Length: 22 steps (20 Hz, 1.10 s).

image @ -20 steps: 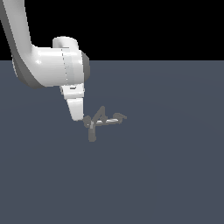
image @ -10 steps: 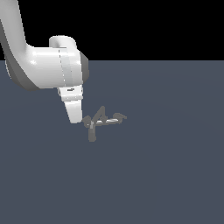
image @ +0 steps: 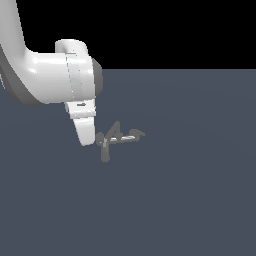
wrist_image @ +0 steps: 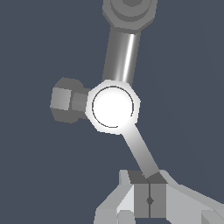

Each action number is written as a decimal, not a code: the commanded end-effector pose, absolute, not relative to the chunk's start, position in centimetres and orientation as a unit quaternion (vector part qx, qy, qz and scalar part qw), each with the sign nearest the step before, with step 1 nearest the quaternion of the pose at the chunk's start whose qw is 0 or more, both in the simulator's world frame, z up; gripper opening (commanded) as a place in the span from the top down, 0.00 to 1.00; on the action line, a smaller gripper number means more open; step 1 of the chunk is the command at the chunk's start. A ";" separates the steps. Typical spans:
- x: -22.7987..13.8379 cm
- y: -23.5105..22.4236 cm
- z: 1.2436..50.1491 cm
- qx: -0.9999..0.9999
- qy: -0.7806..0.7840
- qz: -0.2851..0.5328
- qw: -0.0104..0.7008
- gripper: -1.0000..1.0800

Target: Turn on the faucet by rotating a designated handle.

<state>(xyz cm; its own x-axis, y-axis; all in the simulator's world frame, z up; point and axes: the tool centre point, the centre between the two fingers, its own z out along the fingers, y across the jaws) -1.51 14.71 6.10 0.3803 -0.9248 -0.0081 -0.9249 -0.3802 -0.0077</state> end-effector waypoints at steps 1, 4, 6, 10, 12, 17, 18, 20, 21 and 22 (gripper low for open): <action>-1.7 12.5 6.1 -0.825 0.565 0.000 0.002 1.00; -2.2 11.0 6.1 -0.824 0.567 0.000 0.001 1.00; -2.3 10.5 6.1 -0.823 0.567 0.000 0.000 1.00; -2.0 11.2 6.1 -0.831 0.556 0.003 0.003 1.00; -1.4 9.7 6.1 -0.828 0.561 0.002 0.002 1.00; -2.5 12.8 6.1 -0.846 0.532 0.012 0.004 1.00; -2.0 12.3 6.1 -0.845 0.535 0.011 0.003 1.00; -1.2 11.3 6.0 -0.841 0.541 0.009 0.003 1.00; -0.7 10.8 6.0 -0.839 0.543 0.008 0.003 1.00; -0.3 10.3 6.0 -0.838 0.546 0.007 0.002 1.00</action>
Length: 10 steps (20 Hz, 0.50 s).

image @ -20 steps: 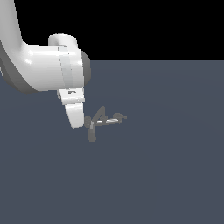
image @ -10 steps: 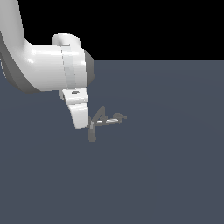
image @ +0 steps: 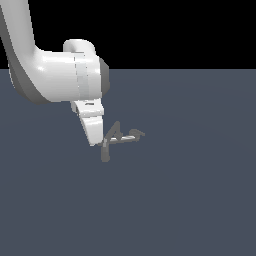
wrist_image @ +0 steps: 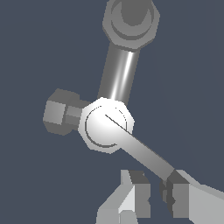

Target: Turn on the faucet by rotating a designated handle.

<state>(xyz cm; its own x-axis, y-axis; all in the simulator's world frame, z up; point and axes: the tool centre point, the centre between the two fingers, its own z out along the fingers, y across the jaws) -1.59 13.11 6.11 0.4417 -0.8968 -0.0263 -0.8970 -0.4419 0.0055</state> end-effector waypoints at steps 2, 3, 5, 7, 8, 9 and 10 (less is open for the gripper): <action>0.5 9.3 6.0 -0.834 0.551 0.005 0.002 1.00; 0.9 8.9 6.0 -0.832 0.554 0.004 0.001 1.00; 1.7 7.9 6.1 -0.829 0.559 0.003 0.001 1.00; 2.4 6.9 6.1 -0.825 0.564 0.001 0.000 1.00; 2.8 6.4 6.1 -0.824 0.567 0.000 0.000 1.00; 2.8 6.4 6.1 -0.824 0.567 0.000 0.000 1.00; -0.6 11.9 6.4 -0.848 0.530 0.022 -0.007 1.00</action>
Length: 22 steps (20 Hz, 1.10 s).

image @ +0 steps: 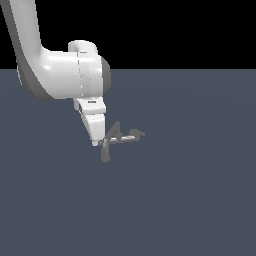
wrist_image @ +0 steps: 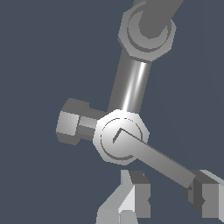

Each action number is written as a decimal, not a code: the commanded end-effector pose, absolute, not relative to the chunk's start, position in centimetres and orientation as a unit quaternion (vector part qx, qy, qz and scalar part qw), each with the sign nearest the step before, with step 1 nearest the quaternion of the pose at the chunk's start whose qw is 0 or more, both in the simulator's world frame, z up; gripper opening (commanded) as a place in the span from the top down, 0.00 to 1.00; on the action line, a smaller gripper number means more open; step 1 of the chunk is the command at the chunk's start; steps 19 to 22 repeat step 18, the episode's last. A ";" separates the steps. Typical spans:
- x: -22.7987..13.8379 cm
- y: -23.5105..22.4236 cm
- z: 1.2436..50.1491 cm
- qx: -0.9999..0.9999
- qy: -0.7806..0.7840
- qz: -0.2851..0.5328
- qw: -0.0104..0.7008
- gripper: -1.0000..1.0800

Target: Turn on the faucet by rotating a designated handle.

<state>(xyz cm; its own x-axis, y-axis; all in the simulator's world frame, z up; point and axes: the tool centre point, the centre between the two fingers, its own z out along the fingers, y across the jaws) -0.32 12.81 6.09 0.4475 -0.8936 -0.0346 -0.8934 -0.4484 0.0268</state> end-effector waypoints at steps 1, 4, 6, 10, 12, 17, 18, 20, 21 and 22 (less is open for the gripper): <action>-0.7 12.5 6.1 0.850 -0.526 -0.024 0.008 1.00; 0.6 11.7 6.1 0.845 -0.534 -0.020 0.006 1.00; 1.5 11.2 6.1 0.842 -0.539 -0.016 0.005 1.00; 3.2 10.1 6.0 0.835 -0.550 -0.010 0.003 1.00; 4.0 9.5 6.0 0.832 -0.555 -0.007 0.002 1.00; 6.0 8.2 6.1 0.823 -0.568 0.000 0.000 1.00; 6.0 8.2 6.1 0.823 -0.568 0.000 0.000 1.00; 6.0 8.2 6.1 0.823 -0.568 0.000 0.000 1.00; 6.0 8.2 6.1 0.823 -0.568 0.000 0.000 1.00; 6.0 8.2 6.1 0.823 -0.568 0.000 0.000 1.00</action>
